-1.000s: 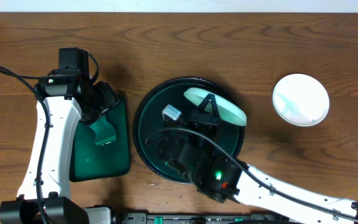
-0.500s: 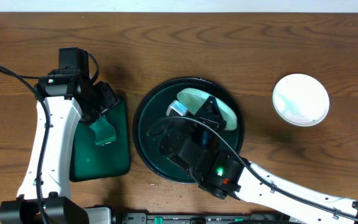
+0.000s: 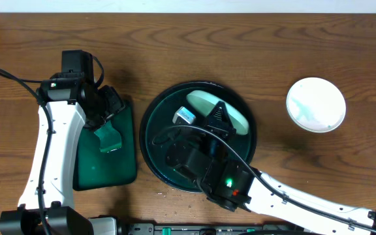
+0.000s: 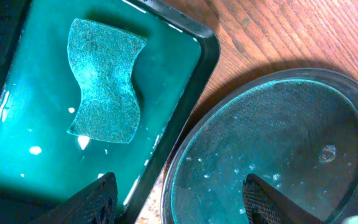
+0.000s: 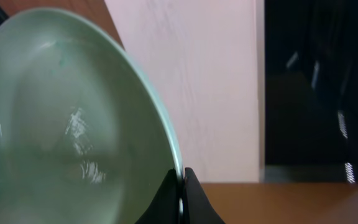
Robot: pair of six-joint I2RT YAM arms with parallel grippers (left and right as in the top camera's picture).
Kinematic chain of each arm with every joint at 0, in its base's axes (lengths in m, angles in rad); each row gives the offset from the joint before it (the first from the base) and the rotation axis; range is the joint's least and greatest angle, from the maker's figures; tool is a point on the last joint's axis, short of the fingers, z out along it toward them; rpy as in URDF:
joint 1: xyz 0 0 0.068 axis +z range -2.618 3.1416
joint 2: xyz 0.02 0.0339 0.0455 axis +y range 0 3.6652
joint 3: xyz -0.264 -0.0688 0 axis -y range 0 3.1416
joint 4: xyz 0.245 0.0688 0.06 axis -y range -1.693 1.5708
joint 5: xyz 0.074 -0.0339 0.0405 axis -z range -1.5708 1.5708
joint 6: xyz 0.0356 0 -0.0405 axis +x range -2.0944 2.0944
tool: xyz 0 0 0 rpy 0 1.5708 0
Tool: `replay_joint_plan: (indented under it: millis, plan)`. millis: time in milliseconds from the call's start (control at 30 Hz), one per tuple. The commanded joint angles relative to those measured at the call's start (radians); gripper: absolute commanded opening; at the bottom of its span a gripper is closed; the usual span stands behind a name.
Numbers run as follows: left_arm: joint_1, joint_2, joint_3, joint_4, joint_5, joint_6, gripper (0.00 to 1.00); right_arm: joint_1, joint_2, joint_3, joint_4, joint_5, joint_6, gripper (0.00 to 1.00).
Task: Clean dirty plates on tray and stack at the side
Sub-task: 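Hold the plate upright over the tray with the right gripper, then carry the plate right and stack it on the cleaned plates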
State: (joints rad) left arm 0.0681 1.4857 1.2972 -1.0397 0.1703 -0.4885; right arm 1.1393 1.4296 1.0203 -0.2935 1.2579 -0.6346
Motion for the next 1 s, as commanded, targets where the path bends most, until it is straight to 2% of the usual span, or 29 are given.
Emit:
replay_joint_plan:
  millis: [0,100,200,300,567,767,967]
  plan:
    - [-0.002,0.013,-0.013,-0.011,-0.006,0.023,0.65,0.008,-0.001,0.011,0.010,0.034,0.058,0.01]
    - [-0.002,0.013,-0.013,-0.011,-0.006,0.024,0.65,-0.034,0.002,0.011,-0.013,-0.022,0.089,0.01]
    - [-0.002,0.013,-0.013,-0.011,-0.006,0.025,0.65,-0.014,0.001,0.011,-0.014,0.103,0.079,0.01]
    - [-0.002,0.013,-0.013,-0.006,-0.006,0.024,0.65,-0.043,0.002,0.011,-0.056,-0.046,0.137,0.01]
    - [-0.002,0.013,-0.013,-0.006,-0.006,0.024,0.65,-0.219,0.002,0.011,-0.254,-0.486,0.710,0.01]
    - [-0.002,0.013,-0.013,-0.001,-0.006,0.024,0.65,-0.367,-0.003,0.011,-0.257,-0.668,0.938,0.01]
    - [-0.002,0.013,-0.013,0.000,-0.006,0.024,0.65,-0.553,-0.046,0.011,-0.294,-0.708,1.107,0.01]
